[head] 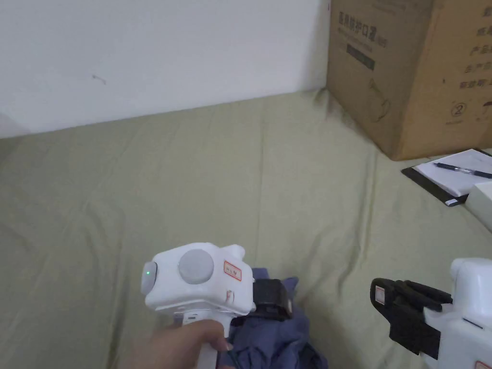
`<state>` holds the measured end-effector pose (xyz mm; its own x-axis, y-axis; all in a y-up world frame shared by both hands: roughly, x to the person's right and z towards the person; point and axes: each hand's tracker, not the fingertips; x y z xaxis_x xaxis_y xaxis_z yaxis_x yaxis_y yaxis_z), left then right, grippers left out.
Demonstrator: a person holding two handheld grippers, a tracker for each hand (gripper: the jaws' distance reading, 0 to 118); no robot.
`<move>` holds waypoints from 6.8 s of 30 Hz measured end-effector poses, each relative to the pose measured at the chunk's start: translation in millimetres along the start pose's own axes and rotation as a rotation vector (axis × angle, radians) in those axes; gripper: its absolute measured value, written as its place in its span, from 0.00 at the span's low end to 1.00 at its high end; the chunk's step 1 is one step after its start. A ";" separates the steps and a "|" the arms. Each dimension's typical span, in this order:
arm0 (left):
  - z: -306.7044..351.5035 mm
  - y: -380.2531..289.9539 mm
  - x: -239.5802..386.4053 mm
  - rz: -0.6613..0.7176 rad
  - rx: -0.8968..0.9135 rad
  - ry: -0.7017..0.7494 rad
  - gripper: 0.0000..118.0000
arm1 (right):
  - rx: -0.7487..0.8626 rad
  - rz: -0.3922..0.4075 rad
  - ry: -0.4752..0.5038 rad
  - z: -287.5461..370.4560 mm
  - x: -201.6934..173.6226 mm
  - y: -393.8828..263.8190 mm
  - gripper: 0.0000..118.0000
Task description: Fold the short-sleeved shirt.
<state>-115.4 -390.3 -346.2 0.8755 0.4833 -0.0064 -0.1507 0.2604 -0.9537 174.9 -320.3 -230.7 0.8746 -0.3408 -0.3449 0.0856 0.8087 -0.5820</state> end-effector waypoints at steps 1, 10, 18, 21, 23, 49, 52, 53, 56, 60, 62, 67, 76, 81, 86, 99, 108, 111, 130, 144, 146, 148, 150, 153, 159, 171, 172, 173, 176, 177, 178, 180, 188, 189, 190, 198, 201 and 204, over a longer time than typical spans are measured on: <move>-3.4 -0.4 3.7 0.047 -0.003 -0.119 1.00 | 0.002 -0.003 -0.004 2.4 2.8 0.4 0.00; 48.9 -13.1 -5.5 -0.081 0.080 0.048 1.00 | 0.004 -0.041 -0.015 0.1 18.6 -0.6 0.00; 10.8 -33.4 2.6 -0.183 0.105 0.193 0.00 | -0.004 -0.046 -0.011 -4.1 20.1 -3.2 0.00; -28.2 -36.4 27.3 -0.255 0.079 0.216 0.00 | -0.009 -0.046 -0.015 -5.4 20.7 -4.3 0.00; -48.6 -38.7 40.6 -0.292 0.072 0.243 0.00 | -0.016 -0.045 -0.020 -6.6 20.8 -4.7 0.00; 230.7 -167.6 15.8 -0.234 1.307 0.438 0.00 | 0.579 0.210 -0.071 66.4 -50.2 38.6 0.00; 217.0 -191.9 4.1 -0.270 1.467 0.657 0.00 | 0.741 0.300 -0.251 55.7 -55.2 15.5 0.00; 209.9 -195.1 -0.8 -0.276 1.476 0.722 0.00 | 0.738 0.325 -0.280 49.7 -53.7 10.8 0.00; 197.7 -198.0 -15.7 -0.192 1.372 0.689 0.00 | 0.588 0.283 -0.315 32.3 -48.7 4.2 0.00; 190.4 -200.5 -18.7 -0.208 1.335 0.697 0.00 | 0.603 0.308 -0.322 37.3 -50.3 -3.1 0.00; 191.1 -199.8 -16.4 -0.246 1.327 0.702 0.00 | 0.600 0.329 -0.314 41.0 -52.3 -1.1 0.00; 209.2 -188.7 -0.5 -0.311 1.260 0.638 0.00 | 0.616 0.251 -0.230 54.6 -55.7 20.4 0.00; 215.4 -144.1 -31.7 -0.076 0.928 0.320 0.00 | -0.174 0.267 0.137 -74.5 -68.3 50.5 0.00; 187.8 -141.1 -77.9 0.138 0.777 0.180 0.00 | -0.616 0.236 0.007 -173.0 -40.5 -20.8 0.00; 148.4 -110.6 -140.1 0.253 0.500 0.003 0.00 | -0.668 0.220 -0.005 -192.4 -27.1 -46.2 0.00; -8.3 -34.8 -203.4 0.489 -0.014 -0.795 1.00 | -0.681 0.180 0.021 -189.3 -20.4 -44.0 0.00; -0.4 -29.8 -152.4 0.240 0.056 -0.349 0.17 | -0.630 0.099 0.072 -181.5 -8.7 -47.1 0.00; 5.2 -32.2 -141.6 0.230 0.088 -0.386 0.17 | -0.606 0.107 0.051 -172.7 -12.3 -46.4 0.00; 256.2 -69.6 -327.8 0.172 0.185 0.439 0.17 | -0.515 0.205 0.055 -131.4 -81.2 -38.1 0.00; 271.8 -72.7 -420.6 0.058 0.093 1.310 0.88 | -0.530 0.204 0.024 -133.4 -100.9 -35.2 0.00; 286.4 -74.4 -413.7 0.121 0.173 1.279 0.88 | -0.511 0.200 0.016 -130.9 -98.4 -30.8 0.00; 300.3 -76.8 -399.4 0.228 0.270 1.154 0.88 | -0.480 0.187 0.013 -126.5 -96.2 -24.5 0.00; 307.0 -83.5 -370.8 0.312 0.401 0.885 0.88 | -0.432 0.173 0.013 -118.7 -94.9 -15.2 0.00; 297.0 -95.3 -316.9 0.391 0.442 0.537 0.78 | -0.363 0.161 0.025 -102.9 -95.6 0.4 0.00; 254.0 -124.7 -166.9 0.185 0.645 0.322 0.00 | -0.220 0.174 0.064 -59.8 -99.2 33.5 0.00; 290.7 -145.3 41.1 -0.231 1.211 0.370 0.00 | 0.304 0.237 0.078 69.5 -114.8 100.6 0.00; 292.3 -148.1 47.6 -0.235 1.251 0.374 0.00 | 0.382 0.241 0.059 77.5 -117.0 101.4 0.00; 291.2 -152.3 52.4 -0.252 1.301 0.388 0.00 | 0.471 0.249 0.046 85.9 -118.2 101.0 0.00; 275.6 -162.9 63.2 -0.277 1.405 0.535 0.00 | 0.684 0.315 -0.002 94.6 -115.7 86.1 0.00; 270.1 -167.8 64.1 -0.254 1.425 0.560 0.00 | 0.706 0.346 -0.030 94.6 -114.3 80.3 0.00; 267.7 -172.5 64.4 -0.236 1.428 0.558 0.00 | 0.709 0.358 -0.043 93.6 -113.1 75.1 0.00; 262.7 -178.0 65.5 -0.230 1.420 0.525 0.00 | 0.721 0.359 -0.048 95.4 -112.4 66.5 0.00; 253.4 -185.1 62.6 -0.252 1.437 0.617 0.00 | 0.667 0.306 -0.170 73.1 -100.2 53.3 0.00; 252.8 -185.3 62.6 -0.255 1.433 0.620 0.00 | 0.657 0.289 -0.174 72.0 -97.8 52.7 0.00; 252.1 -185.5 63.0 -0.260 1.430 0.624 0.00 | 0.653 0.281 -0.176 72.0 -97.0 53.2 0.00; 254.6 -187.6 67.5 -0.301 1.442 0.603 0.43 | 0.632 0.304 -0.198 73.3 -99.7 60.6 0.20; 257.3 -184.9 67.8 -0.292 1.439 0.598 1.00 | 0.637 0.312 -0.203 72.8 -100.1 61.9 0.53; 256.6 -189.4 64.2 -0.293 1.469 0.614 1.00 | 0.636 0.313 -0.209 71.6 -101.8 61.6 0.96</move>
<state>-148.5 -194.2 -88.7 0.9392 -0.0198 -0.3429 0.0753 0.9859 0.1494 125.2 -201.5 -178.7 0.9708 -0.0010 -0.2400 0.0212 0.9964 0.0816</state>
